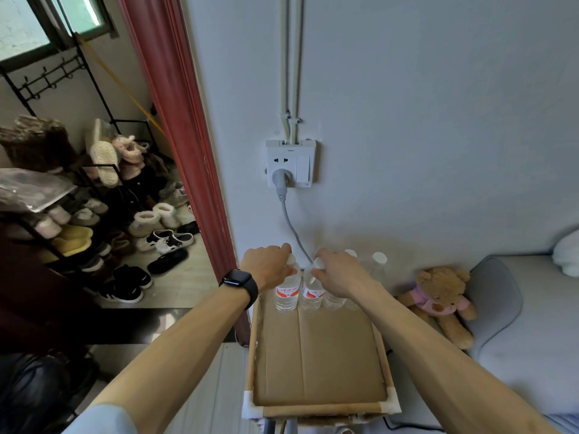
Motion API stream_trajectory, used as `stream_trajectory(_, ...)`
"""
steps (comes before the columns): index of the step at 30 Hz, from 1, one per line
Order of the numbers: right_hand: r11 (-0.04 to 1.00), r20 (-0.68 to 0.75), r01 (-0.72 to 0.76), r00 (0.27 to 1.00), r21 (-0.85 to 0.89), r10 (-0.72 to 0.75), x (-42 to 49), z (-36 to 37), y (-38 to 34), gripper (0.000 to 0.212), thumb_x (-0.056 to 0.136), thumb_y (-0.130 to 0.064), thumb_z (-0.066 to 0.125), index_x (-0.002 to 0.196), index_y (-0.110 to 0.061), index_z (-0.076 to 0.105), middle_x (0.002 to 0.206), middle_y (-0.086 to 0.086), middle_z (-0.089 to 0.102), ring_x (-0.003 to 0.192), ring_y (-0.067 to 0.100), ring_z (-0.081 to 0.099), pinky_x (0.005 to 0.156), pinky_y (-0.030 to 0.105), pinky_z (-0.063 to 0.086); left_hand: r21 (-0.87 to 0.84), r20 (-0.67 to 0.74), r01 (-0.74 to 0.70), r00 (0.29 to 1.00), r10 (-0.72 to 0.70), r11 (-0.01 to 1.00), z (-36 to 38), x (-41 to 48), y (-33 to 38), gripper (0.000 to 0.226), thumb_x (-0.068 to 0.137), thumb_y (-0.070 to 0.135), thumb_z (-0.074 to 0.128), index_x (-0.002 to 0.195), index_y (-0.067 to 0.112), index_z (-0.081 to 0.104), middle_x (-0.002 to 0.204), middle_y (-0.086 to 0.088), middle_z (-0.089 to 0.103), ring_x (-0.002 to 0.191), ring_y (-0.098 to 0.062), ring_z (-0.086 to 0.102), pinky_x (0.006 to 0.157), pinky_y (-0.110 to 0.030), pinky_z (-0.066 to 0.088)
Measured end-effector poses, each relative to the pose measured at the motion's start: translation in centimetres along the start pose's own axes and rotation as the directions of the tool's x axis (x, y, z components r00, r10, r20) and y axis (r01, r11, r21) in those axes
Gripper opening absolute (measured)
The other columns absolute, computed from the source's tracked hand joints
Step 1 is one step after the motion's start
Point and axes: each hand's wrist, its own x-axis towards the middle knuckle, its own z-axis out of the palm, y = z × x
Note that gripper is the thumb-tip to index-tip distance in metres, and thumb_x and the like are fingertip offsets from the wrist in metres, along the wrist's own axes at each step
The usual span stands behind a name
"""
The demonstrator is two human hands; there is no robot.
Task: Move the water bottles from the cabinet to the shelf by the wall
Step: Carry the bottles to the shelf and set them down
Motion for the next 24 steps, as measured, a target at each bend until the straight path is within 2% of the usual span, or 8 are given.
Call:
stream_trajectory(5, 1.0, 0.019, -0.01, 1.0, -0.01, 0.01, 0.7, -0.8, 0.4, 0.041, 0.099, -0.036, 0.049, 0.135, -0.017, 0.048, 0.127, 0.013, 0.062, 0.117, 0.033, 0.055, 0.089, 0.039, 0.044, -0.066, 0.051, 0.031, 0.998, -0.027, 0.997, -0.2, 0.8, 0.2, 0.041, 0.094, 0.052, 0.052, 0.121, 0.021, 0.046, 0.105, -0.003, 0.064, 0.089, -0.027, 0.063, 0.073, -0.037, 0.051)
stream_trajectory(9, 0.999, 0.015, 0.001, 1.0, -0.036, -0.001, 1.0, -1.0, 0.3, 0.038, 0.099, -0.036, 0.048, 0.131, -0.016, 0.05, 0.124, 0.011, 0.063, 0.112, 0.032, 0.058, 0.088, 0.039, 0.047, -0.075, 0.028, 0.009, 1.0, -0.007, 0.997, 0.3, 0.9, 0.7, 0.044, 0.091, 0.054, 0.056, 0.124, 0.026, 0.045, 0.107, 0.0, 0.062, 0.089, -0.024, 0.063, 0.073, -0.038, 0.054)
stream_trajectory(14, 0.999, 0.04, 0.025, 0.999, -0.035, -0.024, 1.6, -0.7, 0.5, 0.038, 0.1, -0.035, 0.044, 0.134, -0.018, 0.046, 0.131, 0.012, 0.058, 0.116, 0.033, 0.055, 0.094, 0.044, 0.048, -0.161, 0.002, 0.039, 0.999, -0.039, 0.986, 0.4, 1.4, 0.5, 0.046, 0.086, 0.052, 0.067, 0.122, 0.029, 0.051, 0.111, 0.004, 0.054, 0.091, -0.022, 0.061, 0.076, -0.038, 0.052)
stream_trajectory(19, 0.998, 0.07, 0.039, 0.997, -0.048, -0.036, 2.0, -0.7, 1.1, 0.036, 0.101, -0.034, 0.043, 0.133, -0.017, 0.046, 0.127, 0.013, 0.06, 0.113, 0.033, 0.056, 0.092, 0.044, 0.048, -0.196, -0.01, 0.036, 0.999, -0.039, 0.98, 0.5, 1.6, 1.0, 0.044, 0.085, 0.051, 0.067, 0.12, 0.028, 0.054, 0.111, 0.007, 0.053, 0.09, -0.02, 0.06, 0.073, -0.035, 0.05)
stream_trajectory(24, 0.999, 0.068, 0.038, 0.997, -0.024, -0.037, 2.4, -0.9, 1.4, 0.037, 0.097, -0.039, 0.045, 0.128, -0.019, 0.05, 0.122, 0.01, 0.061, 0.108, 0.031, 0.058, 0.086, 0.043, 0.051, -0.23, 0.055, 0.063, 0.997, -0.052, 0.971, 0.2, 1.8, 1.0, 0.041, 0.086, 0.046, 0.069, 0.119, 0.03, 0.053, 0.111, 0.002, 0.059, 0.092, -0.021, 0.06, 0.075, -0.034, 0.05)
